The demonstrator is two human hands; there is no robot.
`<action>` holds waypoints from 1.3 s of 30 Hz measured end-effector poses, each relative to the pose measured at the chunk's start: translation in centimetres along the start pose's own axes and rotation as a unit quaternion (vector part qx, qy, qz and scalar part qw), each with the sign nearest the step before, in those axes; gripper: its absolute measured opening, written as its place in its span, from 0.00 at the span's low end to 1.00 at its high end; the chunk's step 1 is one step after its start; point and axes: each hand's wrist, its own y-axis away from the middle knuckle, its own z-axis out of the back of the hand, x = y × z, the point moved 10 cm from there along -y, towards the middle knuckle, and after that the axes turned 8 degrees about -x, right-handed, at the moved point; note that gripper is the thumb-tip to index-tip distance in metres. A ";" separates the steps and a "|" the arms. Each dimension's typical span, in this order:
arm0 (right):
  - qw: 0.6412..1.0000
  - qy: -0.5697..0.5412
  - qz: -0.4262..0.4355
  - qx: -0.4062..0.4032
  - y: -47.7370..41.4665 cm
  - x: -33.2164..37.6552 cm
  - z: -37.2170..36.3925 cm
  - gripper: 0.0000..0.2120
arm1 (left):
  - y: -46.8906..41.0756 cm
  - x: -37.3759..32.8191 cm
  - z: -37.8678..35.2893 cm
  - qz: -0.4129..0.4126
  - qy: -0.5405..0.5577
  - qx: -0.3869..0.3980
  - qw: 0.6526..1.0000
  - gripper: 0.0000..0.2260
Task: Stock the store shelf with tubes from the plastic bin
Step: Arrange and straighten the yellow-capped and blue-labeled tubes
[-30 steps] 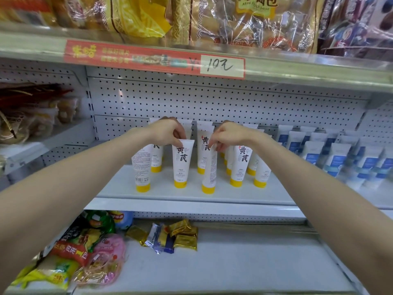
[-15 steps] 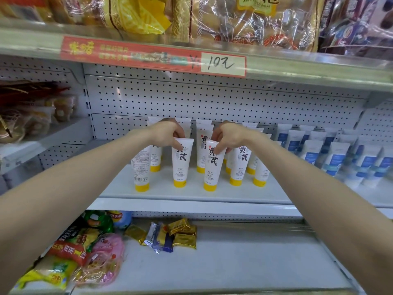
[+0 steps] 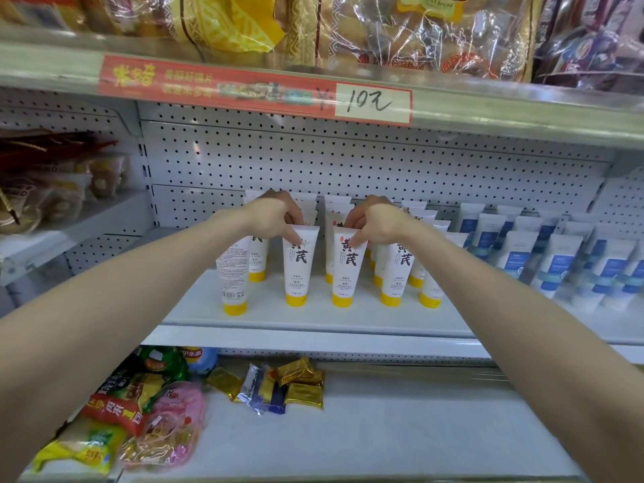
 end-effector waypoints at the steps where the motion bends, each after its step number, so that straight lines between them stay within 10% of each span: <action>1: 1.000 0.002 0.001 -0.001 -0.1 0.0 0.0 0.17 | -0.1 0.0 0.0 0.002 0.003 0.000 1.000 0.06; 39: 0.999 -0.035 0.001 0.028 -0.3 0.5 -0.5 0.16 | -0.2 0.5 0.1 0.020 0.011 0.000 1.000 0.10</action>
